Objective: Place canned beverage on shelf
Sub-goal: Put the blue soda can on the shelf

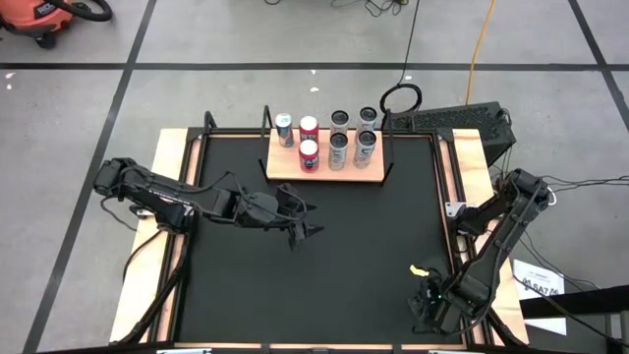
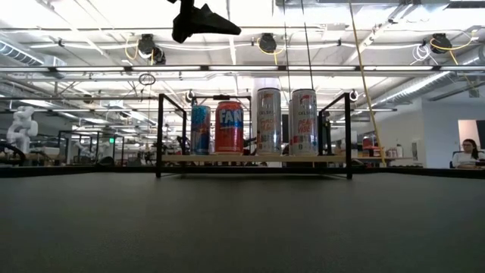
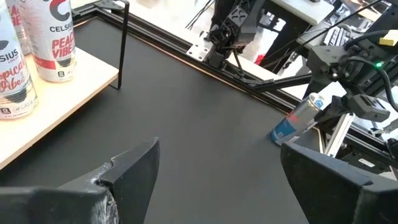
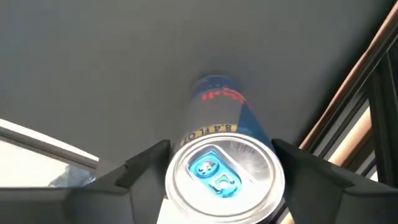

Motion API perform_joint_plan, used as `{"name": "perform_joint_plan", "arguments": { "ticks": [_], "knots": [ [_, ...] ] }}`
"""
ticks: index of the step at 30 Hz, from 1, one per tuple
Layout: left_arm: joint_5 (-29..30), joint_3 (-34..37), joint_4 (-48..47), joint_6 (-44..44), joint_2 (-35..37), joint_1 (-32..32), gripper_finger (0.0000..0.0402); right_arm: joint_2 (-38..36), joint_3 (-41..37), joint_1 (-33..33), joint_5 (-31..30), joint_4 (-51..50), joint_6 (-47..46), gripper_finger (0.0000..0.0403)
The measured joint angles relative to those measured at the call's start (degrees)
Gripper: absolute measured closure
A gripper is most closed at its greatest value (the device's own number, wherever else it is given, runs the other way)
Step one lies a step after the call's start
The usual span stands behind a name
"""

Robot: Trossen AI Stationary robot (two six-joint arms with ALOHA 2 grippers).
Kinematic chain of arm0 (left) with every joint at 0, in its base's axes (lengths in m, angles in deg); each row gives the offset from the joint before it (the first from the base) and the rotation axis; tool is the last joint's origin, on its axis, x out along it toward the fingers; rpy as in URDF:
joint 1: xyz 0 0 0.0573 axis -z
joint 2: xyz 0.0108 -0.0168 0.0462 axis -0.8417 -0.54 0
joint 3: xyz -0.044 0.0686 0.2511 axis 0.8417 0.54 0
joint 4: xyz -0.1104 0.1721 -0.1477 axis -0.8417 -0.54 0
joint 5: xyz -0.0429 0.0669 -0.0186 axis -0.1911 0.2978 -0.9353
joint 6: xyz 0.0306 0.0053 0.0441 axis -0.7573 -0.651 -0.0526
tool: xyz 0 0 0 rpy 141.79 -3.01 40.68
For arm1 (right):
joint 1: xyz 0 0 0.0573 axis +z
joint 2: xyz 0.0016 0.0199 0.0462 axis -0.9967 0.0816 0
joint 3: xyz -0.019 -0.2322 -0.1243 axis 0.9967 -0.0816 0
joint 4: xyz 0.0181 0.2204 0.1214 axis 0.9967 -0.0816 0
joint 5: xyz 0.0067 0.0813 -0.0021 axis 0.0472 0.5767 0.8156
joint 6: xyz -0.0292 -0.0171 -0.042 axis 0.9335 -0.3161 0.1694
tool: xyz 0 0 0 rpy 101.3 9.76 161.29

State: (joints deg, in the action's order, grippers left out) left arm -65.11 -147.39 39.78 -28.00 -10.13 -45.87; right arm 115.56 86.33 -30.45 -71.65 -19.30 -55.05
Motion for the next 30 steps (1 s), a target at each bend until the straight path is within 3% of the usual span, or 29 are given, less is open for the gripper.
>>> {"name": "perform_joint_plan", "arguments": {
  "ticks": [6,14,24,30],
  "knots": [
    [0.0,0.0,-0.5,-0.1,0.0,-0.2,0.0069,0.0,0.0,0.0,-0.2,-0.3,7.2,0.0183],
    [-1.3,0.0,-0.5,-2.6,0.0,-0.2,0.0069,0.0,0.0,-1.1,-1.9,0.6,14.7,0.0173],
    [-9.8,0.0,3.8,-2.6,0.0,-0.2,0.0069,0.0,4.7,-7.5,-13.5,1.7,31.0,0.0174],
    [-11.8,0.0,7.1,-2.6,0.0,-0.2,0.0069,0.0,10.7,-12.1,-19.7,1.9,43.5,0.0175]
  ]
}}
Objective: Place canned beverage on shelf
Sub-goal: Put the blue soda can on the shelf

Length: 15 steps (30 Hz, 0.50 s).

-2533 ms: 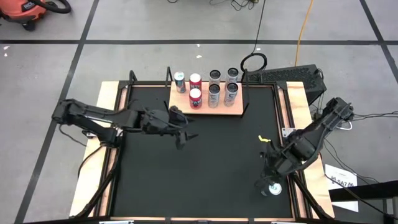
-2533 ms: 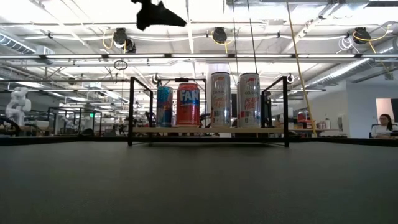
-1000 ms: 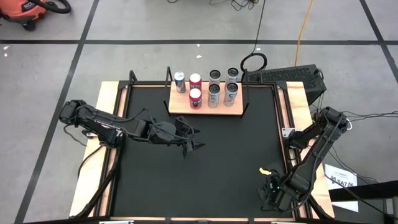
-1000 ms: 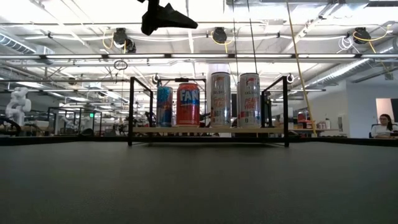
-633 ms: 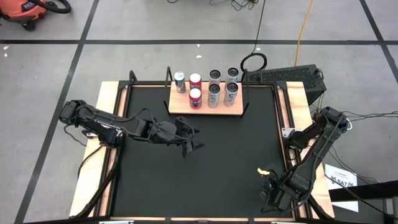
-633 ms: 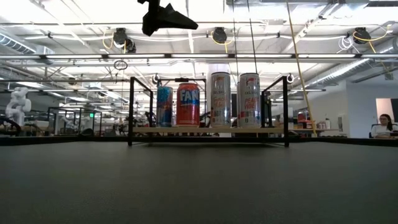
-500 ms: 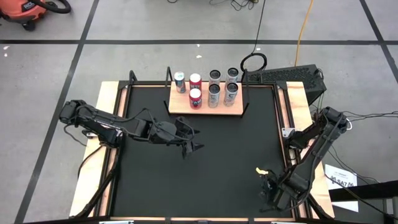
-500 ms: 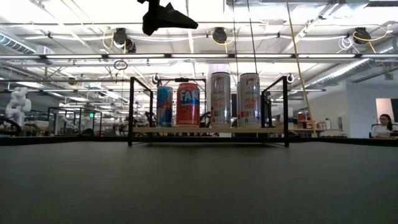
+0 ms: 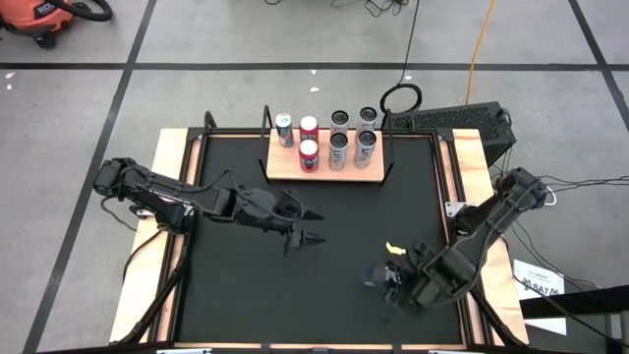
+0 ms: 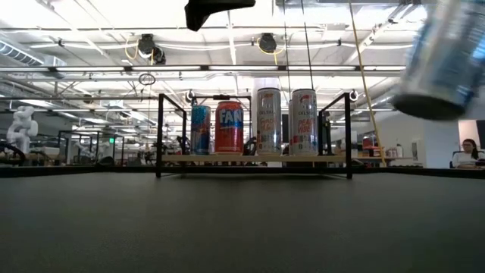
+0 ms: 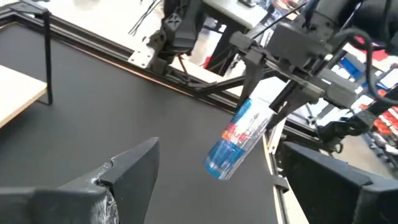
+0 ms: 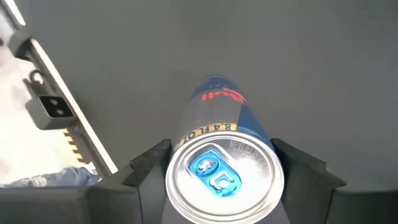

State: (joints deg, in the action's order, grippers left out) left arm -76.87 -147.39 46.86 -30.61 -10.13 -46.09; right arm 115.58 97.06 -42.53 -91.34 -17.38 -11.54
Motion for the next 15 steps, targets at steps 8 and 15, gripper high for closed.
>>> {"name": "perform_joint_plan", "arguments": {
  "ticks": [8,15],
  "knots": [
    [-9.3,0.0,5.3,0.0,0.0,0.0,0.0069,0.0,6.8,-6.2,-1.3,-0.1,17.0,0.0175],
    [-15.2,0.0,6.1,0.0,0.0,-1.0,0.0068,0.0,12.7,-9.9,-1.0,2.7,35.3,0.0175]
  ]
}}
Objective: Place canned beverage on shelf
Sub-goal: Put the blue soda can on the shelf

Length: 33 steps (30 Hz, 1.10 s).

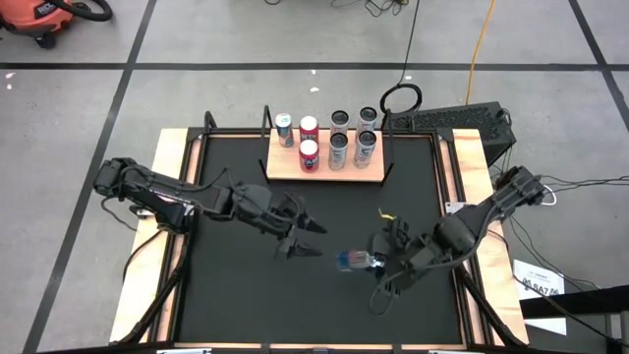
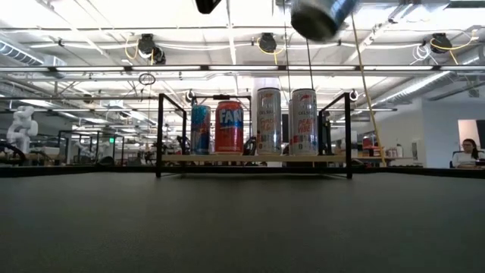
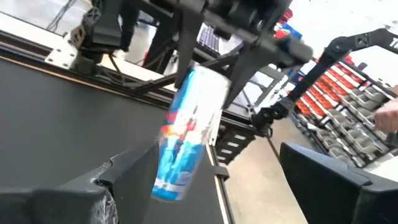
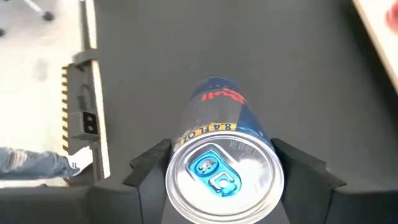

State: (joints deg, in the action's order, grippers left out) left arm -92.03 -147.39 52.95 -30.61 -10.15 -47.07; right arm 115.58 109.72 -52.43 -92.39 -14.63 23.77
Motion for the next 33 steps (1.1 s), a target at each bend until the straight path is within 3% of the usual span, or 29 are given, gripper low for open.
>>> {"name": "perform_joint_plan", "arguments": {
  "ticks": [14,24,33],
  "knots": [
    [-12.0,0.0,0.2,2.1,0.0,-4.3,0.0062,0.0,5.7,-7.1,6.1,6.9,22.6,0.0175],
    [-20.9,0.0,1.5,3.1,-2.4,-7.0,0.0045,0.0,5.7,-10.6,6.3,12.3,37.8,0.0174],
    [-31.1,0.0,6.2,3.0,-6.2,-7.3,0.0046,0.0,5.8,-12.7,6.4,16.2,42.1,0.0174]
  ]
}}
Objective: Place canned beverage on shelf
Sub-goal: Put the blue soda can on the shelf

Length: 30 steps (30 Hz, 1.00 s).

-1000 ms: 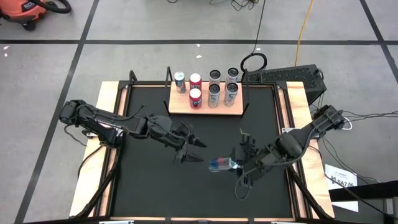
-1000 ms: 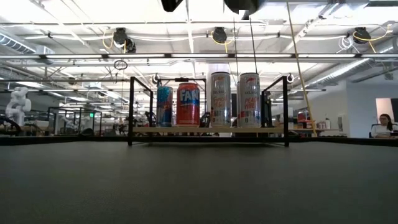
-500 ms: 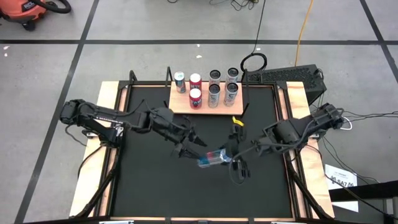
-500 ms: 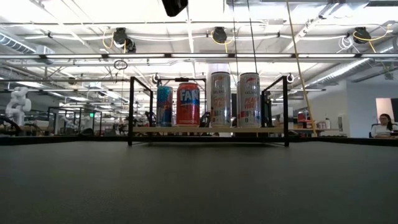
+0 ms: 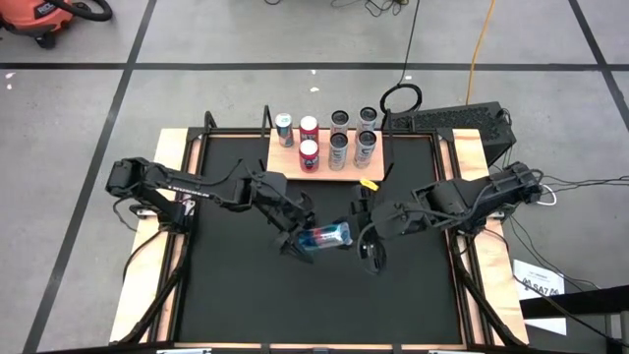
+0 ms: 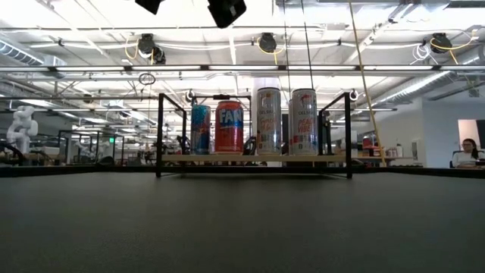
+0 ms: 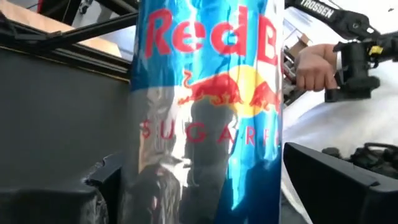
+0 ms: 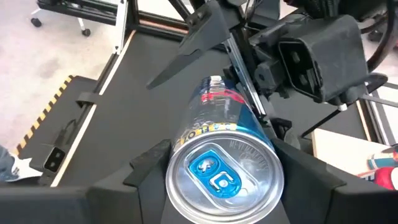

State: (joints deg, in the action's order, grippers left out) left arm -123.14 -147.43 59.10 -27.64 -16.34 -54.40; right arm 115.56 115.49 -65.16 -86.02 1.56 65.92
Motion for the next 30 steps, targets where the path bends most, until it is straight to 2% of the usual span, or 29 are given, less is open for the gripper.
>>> {"name": "perform_joint_plan", "arguments": {
  "ticks": [5,14,17,21,26,30],
  "knots": [
    [-0.1,0.0,-0.1,-4.6,0.0,-0.1,0.0079,0.0,0.0,-0.2,-0.1,0.6,0.0,0.0172],
    [0.0,0.0,-0.3,-8.7,0.0,-1.1,0.019,-0.1,0.1,-0.4,-0.5,1.0,-4.4,0.0165],
    [0.8,0.1,-0.2,-10.7,0.0,-1.5,0.0193,-0.1,0.1,-1.3,-0.3,1.0,-10.1,0.0148],
    [5.8,0.1,0.2,-16.5,0.1,-1.6,0.0193,-0.2,0.1,-2.7,-0.1,-0.1,-22.2,0.0116],
    [14.6,0.1,0.1,-22.5,0.5,-1.5,0.0193,-0.1,0.1,-5.5,1.0,-1.4,-44.3,0.0087],
    [24.0,0.1,-1.3,-25.6,1.9,-1.5,0.0193,-0.1,0.1,-6.4,0.4,-0.7,-49.1,0.0078]
  ]
}}
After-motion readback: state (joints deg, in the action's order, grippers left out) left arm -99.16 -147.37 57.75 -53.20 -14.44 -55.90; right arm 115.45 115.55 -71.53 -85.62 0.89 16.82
